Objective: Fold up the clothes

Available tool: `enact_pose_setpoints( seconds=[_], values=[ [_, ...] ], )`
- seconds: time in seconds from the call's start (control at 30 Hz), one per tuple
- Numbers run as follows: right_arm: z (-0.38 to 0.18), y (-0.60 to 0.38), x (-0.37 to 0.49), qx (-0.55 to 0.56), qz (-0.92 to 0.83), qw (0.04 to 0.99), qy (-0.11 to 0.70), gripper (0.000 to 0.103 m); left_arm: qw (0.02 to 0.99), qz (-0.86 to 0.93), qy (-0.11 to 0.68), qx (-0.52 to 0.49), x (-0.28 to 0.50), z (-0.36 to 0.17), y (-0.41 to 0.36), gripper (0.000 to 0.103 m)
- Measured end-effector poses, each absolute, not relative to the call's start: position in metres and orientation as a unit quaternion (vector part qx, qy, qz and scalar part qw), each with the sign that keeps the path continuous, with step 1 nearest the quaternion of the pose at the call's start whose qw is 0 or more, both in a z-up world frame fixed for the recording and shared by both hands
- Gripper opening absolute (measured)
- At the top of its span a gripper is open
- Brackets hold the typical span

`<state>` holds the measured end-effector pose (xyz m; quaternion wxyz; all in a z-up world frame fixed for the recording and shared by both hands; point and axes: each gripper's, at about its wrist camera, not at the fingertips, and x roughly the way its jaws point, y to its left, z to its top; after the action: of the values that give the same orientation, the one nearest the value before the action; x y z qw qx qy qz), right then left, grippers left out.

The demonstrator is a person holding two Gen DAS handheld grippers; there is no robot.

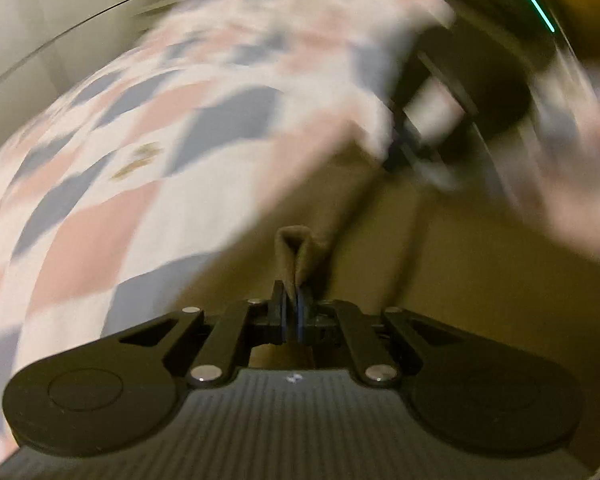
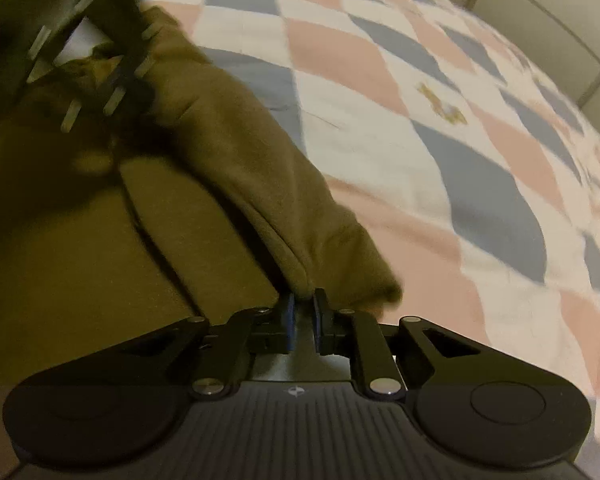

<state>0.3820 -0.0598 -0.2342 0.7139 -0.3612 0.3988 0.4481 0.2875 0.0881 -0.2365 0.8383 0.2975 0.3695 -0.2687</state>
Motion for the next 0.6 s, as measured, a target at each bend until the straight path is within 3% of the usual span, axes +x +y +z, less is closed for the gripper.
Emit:
enact_pose_setpoints(
  seconds=[0.03, 0.17, 0.27, 0.43, 0.6],
  values=[
    [-0.228, -0.06, 0.388, -0.352, 0.431, 0.723, 0.41, 0.033, 0.828, -0.269, 0.356, 0.341, 0.28, -0.245, 0.08, 0.003],
    [-0.191, -0.073, 0.421, -0.178, 0.408, 0.788, 0.425, 0.034, 0.826, -0.267, 0.337, 0.366, 0.274, -0.251, 0.066, 0.004],
    [-0.195, -0.067, 0.434, -0.074, 0.435, 0.781, 0.442, 0.032, 0.816, -0.263, 0.325, 0.398, 0.269, -0.255, 0.063, 0.004],
    [-0.25, -0.05, 0.418, -0.162, 0.425, 0.755, 0.473, 0.033, 0.797, -0.264, 0.317, 0.442, 0.246, -0.262, 0.07, 0.006],
    [-0.232, -0.058, 0.404, -0.168, 0.412, 0.774, 0.451, 0.033, 0.829, -0.224, 0.355, 0.369, 0.243, -0.234, 0.113, 0.013]
  ],
)
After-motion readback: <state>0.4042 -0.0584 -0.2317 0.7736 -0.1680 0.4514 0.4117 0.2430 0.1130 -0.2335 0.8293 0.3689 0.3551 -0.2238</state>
